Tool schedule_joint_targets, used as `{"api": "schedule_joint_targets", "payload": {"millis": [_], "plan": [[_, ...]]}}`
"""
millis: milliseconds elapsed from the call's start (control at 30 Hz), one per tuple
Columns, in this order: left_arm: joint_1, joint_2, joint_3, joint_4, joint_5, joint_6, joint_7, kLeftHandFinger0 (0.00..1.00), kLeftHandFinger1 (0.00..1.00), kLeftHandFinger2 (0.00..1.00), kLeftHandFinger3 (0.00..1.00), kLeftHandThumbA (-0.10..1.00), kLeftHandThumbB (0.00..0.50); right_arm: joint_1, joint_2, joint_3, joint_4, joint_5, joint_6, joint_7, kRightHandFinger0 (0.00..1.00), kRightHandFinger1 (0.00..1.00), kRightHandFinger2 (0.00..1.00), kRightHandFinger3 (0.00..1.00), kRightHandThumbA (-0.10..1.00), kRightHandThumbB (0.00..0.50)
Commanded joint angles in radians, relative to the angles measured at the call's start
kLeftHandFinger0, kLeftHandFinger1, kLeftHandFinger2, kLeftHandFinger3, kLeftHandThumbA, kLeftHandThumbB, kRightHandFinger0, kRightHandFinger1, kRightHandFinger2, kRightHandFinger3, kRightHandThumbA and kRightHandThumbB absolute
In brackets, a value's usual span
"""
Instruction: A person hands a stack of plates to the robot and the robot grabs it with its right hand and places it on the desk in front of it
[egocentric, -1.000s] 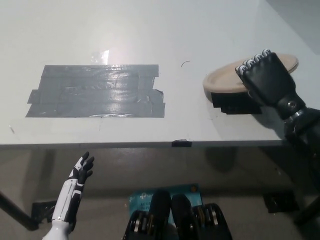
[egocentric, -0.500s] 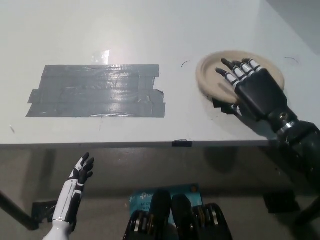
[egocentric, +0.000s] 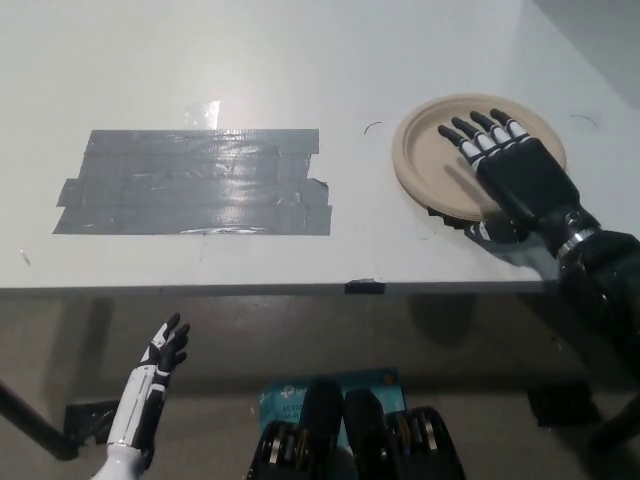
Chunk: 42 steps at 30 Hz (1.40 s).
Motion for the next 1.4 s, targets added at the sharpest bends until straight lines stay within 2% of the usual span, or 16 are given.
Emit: {"api": "schedule_joint_targets", "payload": {"millis": [0, 167, 267, 333, 367, 467, 500, 600, 767, 967, 1067, 1100, 1200, 1300, 1333, 1367], "plan": [[-0.067, 0.031, 0.002, -0.055, -0.024, -0.026, -0.026, 1.00, 1.00, 1.00, 1.00, 1.00, 0.174, -0.361, -0.343, -0.217, -0.576, 1.568, 0.532, 1.000, 1.00, 1.00, 1.00, 1.00, 1.00, 0.500], [-0.075, 0.029, 0.002, -0.047, -0.029, -0.026, -0.028, 0.99, 1.00, 1.00, 1.00, 1.00, 0.173, -0.371, -0.324, -0.315, -0.600, 1.736, 0.532, 0.952, 1.00, 1.00, 1.00, 1.00, 1.00, 0.500], [-0.076, 0.026, 0.002, -0.054, -0.036, -0.018, -0.030, 0.99, 1.00, 1.00, 1.00, 1.00, 0.173, -0.367, -0.322, -0.366, -0.641, 1.891, 0.532, 0.846, 1.00, 1.00, 1.00, 1.00, 1.00, 0.500], [-0.079, 0.024, 0.001, -0.054, -0.036, -0.016, -0.030, 0.99, 1.00, 1.00, 1.00, 1.00, 0.170, -0.353, -0.310, -0.433, -0.682, 1.950, 0.532, 0.778, 1.00, 1.00, 1.00, 1.00, 1.00, 0.500], [-0.081, 0.023, 0.000, -0.051, -0.035, -0.020, -0.029, 0.98, 1.00, 1.00, 1.00, 1.00, 0.166, -0.335, -0.283, -0.537, -0.739, 1.952, 0.532, 0.720, 1.00, 1.00, 1.00, 1.00, 1.00, 0.500], [-0.089, 0.024, 0.000, -0.048, -0.033, -0.021, -0.029, 0.98, 1.00, 1.00, 1.00, 1.00, 0.167, -0.324, -0.275, -0.624, -0.812, 1.935, 0.501, 0.628, 1.00, 1.00, 1.00, 1.00, 1.00, 0.500], [-0.105, 0.024, 0.001, -0.043, -0.035, -0.018, -0.030, 0.99, 1.00, 1.00, 1.00, 1.00, 0.169, -0.326, -0.303, -0.655, -0.879, 1.885, 0.430, 0.527, 1.00, 1.00, 1.00, 1.00, 1.00, 0.500], [-0.148, 0.024, 0.004, -0.026, -0.035, -0.014, -0.028, 1.00, 1.00, 1.00, 1.00, 1.00, 0.182, -0.325, -0.368, -0.691, -0.985, 1.737, 0.308, 0.379, 1.00, 1.00, 1.00, 1.00, 1.00, 0.500], [-0.211, 0.019, 0.005, 0.004, -0.038, -0.012, -0.025, 1.00, 1.00, 1.00, 1.00, 1.00, 0.191, -0.278, -0.434, -0.752, -1.081, 1.625, 0.232, 0.266, 1.00, 1.00, 1.00, 1.00, 1.00, 0.500], [-0.217, 0.019, 0.007, -0.006, -0.028, 0.000, -0.017, 1.00, 1.00, 1.00, 1.00, 1.00, 0.186, -0.064, -0.467, -0.770, -1.251, 1.542, 0.122, 0.145, 1.00, 1.00, 1.00, 1.00, 1.00, 0.500], [-0.209, 0.019, 0.004, -0.014, -0.031, 0.000, -0.022, 1.00, 1.00, 1.00, 1.00, 1.00, 0.184, 0.118, -0.418, -0.712, -1.366, 1.518, 0.043, 0.055, 1.00, 1.00, 1.00, 1.00, 1.00, 0.500], [-0.207, 0.020, 0.004, -0.016, -0.033, -0.001, -0.024, 1.00, 1.00, 1.00, 1.00, 1.00, 0.180, 0.208, -0.358, -0.665, -1.400, 1.459, 0.008, 0.036, 1.00, 1.00, 1.00, 1.00, 1.00, 0.500], [-0.196, 0.016, 0.000, -0.019, -0.031, -0.001, -0.026, 1.00, 1.00, 1.00, 1.00, 1.00, 0.181, 0.338, -0.271, -0.603, -1.438, 1.385, -0.023, 0.010, 1.00, 1.00, 1.00, 1.00, 1.00, 0.500], [-0.176, 0.015, 0.000, -0.023, -0.031, -0.005, -0.026, 1.00, 1.00, 1.00, 1.00, 1.00, 0.194, 0.520, -0.150, -0.515, -1.450, 1.313, -0.104, 0.006, 1.00, 1.00, 1.00, 1.00, 1.00, 0.500], [-0.176, 0.015, 0.000, -0.023, -0.031, -0.005, -0.026, 1.00, 1.00, 1.00, 1.00, 1.00, 0.194, 0.520, -0.150, -0.515, -1.450, 1.313, -0.104, 0.006, 1.00, 1.00, 1.00, 1.00, 1.00, 0.500], [-0.161, 0.015, -0.002, -0.029, -0.032, -0.005, -0.029, 1.00, 1.00, 1.00, 1.00, 1.00, 0.202, 0.612, -0.112, -0.497, -1.427, 1.285, -0.155, 0.019, 1.00, 1.00, 1.00, 1.00, 1.00, 0.500]]}}
